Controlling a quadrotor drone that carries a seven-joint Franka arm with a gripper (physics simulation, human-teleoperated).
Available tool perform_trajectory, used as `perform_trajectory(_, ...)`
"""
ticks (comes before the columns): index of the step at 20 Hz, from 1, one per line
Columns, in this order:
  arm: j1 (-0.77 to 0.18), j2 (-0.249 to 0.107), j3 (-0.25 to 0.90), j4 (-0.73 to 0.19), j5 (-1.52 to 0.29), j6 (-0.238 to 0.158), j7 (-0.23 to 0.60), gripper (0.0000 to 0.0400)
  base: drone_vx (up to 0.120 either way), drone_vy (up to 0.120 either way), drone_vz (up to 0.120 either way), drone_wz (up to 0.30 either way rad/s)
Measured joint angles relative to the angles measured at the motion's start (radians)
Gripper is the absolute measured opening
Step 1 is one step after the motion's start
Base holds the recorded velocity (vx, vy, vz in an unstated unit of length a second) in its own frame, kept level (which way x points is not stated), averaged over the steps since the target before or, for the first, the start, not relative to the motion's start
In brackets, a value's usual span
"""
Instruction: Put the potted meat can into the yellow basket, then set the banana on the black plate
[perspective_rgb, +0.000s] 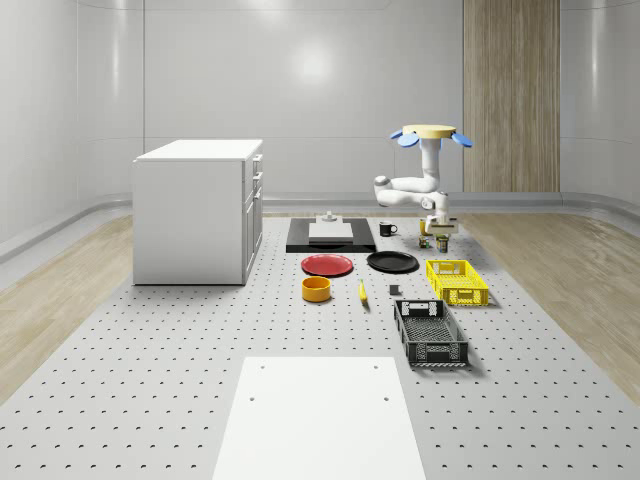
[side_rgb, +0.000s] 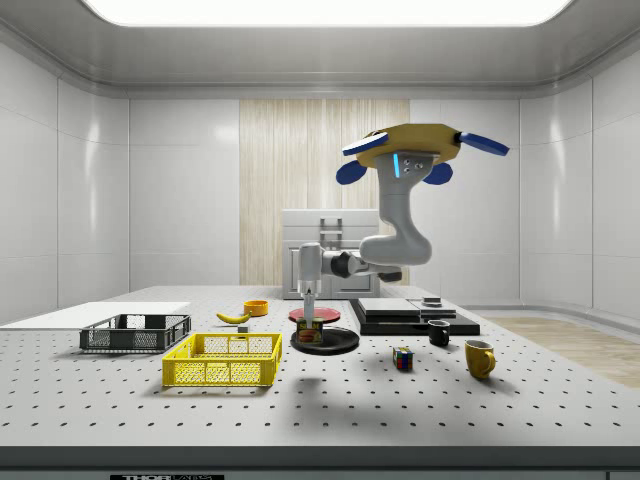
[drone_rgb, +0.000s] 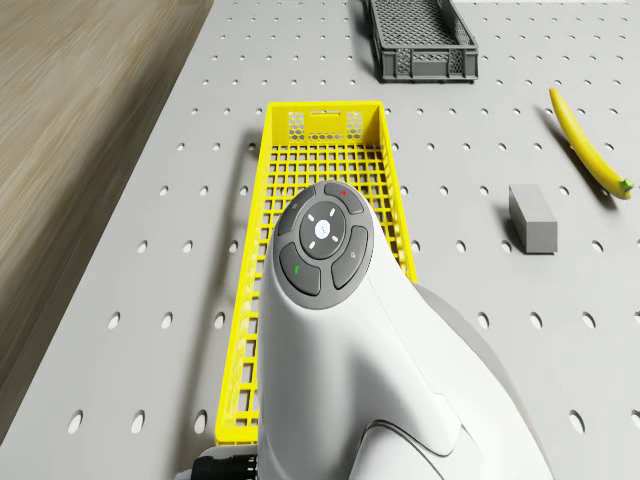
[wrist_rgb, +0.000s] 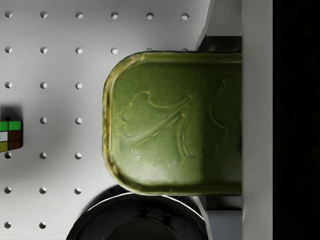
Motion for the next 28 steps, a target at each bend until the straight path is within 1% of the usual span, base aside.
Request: perform_trajectory(28, -0.009, -0.038, 0.008, 0.002, 0.017, 0.035, 0.007, 0.0290, 0.120, 0.000, 0.000, 0.000)
